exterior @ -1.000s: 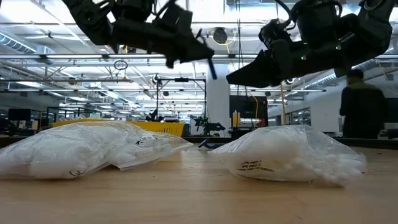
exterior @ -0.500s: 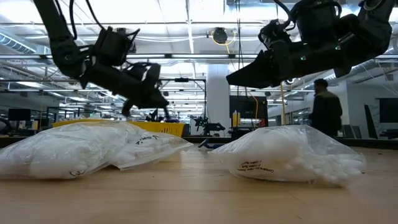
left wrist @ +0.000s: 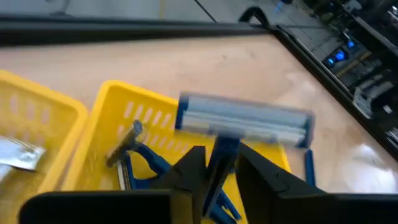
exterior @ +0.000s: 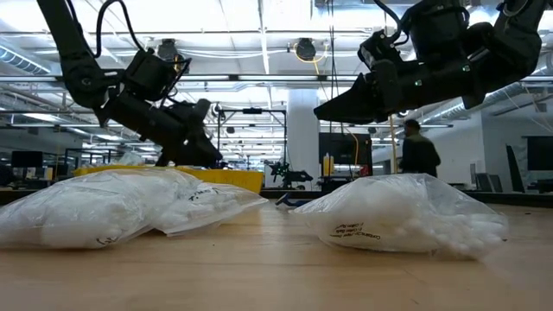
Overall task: Pick & Place Travel size toiletries
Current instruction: Put the blue razor into the middle right yellow bin
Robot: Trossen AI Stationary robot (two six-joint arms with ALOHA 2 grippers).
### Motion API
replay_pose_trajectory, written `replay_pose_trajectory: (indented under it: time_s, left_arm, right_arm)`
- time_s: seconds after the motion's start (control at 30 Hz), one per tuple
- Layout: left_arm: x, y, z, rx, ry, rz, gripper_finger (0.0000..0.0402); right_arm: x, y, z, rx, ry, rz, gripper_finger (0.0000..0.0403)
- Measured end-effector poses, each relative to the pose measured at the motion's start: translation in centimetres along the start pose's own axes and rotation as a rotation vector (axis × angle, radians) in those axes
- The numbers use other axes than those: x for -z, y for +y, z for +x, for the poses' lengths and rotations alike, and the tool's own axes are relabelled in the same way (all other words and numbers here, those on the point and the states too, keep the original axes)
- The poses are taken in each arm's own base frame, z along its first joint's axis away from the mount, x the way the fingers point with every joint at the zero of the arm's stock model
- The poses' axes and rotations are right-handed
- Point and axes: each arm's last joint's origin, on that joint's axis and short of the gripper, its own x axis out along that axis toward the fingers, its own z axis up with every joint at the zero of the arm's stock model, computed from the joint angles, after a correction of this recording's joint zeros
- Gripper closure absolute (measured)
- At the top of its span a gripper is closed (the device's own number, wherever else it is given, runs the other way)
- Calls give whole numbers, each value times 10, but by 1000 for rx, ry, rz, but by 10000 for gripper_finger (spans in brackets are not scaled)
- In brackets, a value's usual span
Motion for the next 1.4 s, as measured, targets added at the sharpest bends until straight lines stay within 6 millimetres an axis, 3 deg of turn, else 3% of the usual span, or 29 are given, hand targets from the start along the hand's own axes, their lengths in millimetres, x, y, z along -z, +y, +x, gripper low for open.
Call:
replay_pose_trajectory:
  time_s: [0.33, 0.57, 0.97, 1.17, 1.4]
  left_arm:
    - [2, -2, 0, 26, 23, 6, 243]
    - [-9, -11, 1, 112, -60, 94, 197]
    - [-16, -41, -6, 316, -214, 250, 183]
    - [-22, -65, -12, 417, -316, 331, 183]
    - [-22, -90, -12, 480, -304, 394, 183]
  right_arm:
    - [0, 0, 0, 1, 0, 31, 225]
    - [3, -2, 0, 53, 31, 23, 225]
    - [35, -36, 3, 158, 276, 73, 228]
    - [57, -38, 33, 80, 365, 81, 223]
    - [76, -35, 73, -29, 483, 36, 222]
